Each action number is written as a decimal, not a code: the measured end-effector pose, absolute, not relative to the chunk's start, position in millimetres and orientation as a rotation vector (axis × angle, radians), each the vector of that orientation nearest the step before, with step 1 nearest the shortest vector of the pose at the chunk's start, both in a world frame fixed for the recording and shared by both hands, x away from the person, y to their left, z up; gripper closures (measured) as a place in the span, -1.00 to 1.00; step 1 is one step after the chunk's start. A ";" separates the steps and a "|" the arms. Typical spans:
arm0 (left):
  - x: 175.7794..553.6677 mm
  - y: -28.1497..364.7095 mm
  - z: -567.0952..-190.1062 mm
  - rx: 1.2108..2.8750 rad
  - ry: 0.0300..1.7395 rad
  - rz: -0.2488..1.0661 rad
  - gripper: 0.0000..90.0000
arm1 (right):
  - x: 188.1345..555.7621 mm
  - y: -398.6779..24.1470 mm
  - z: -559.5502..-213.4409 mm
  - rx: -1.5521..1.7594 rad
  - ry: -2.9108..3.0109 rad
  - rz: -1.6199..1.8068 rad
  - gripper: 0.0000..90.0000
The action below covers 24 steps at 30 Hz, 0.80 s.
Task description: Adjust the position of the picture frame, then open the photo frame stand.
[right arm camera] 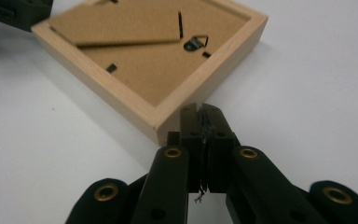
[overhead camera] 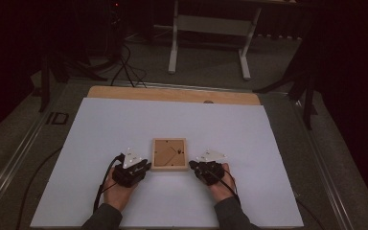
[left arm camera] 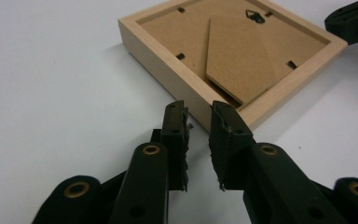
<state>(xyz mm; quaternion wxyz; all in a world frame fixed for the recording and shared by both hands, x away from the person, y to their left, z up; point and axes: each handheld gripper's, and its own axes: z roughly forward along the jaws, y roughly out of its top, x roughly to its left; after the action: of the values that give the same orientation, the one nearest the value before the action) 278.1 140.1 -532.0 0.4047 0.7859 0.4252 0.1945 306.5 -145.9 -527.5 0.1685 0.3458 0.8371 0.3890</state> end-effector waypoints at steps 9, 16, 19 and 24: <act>278.4 145.9 -528.6 1.933 1.074 0.480 0.37 | 301.2 -144.8 -520.4 0.963 2.351 1.258 0.99; 278.3 148.3 -527.1 1.915 1.080 0.481 0.34 | 299.7 -140.6 -522.1 0.946 2.365 1.285 0.99; 277.4 146.9 -526.6 1.924 1.069 0.481 0.32 | 299.9 -139.7 -523.0 0.943 2.374 1.283 0.99; 276.8 144.1 -526.2 1.937 1.054 0.473 0.30 | 299.9 -138.6 -523.4 0.934 2.379 1.282 0.99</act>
<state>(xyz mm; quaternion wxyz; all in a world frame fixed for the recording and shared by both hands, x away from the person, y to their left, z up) 276.8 144.1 -526.2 0.4287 0.7760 0.4221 0.1895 299.9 -138.6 -523.4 0.1406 0.3235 0.8237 0.4438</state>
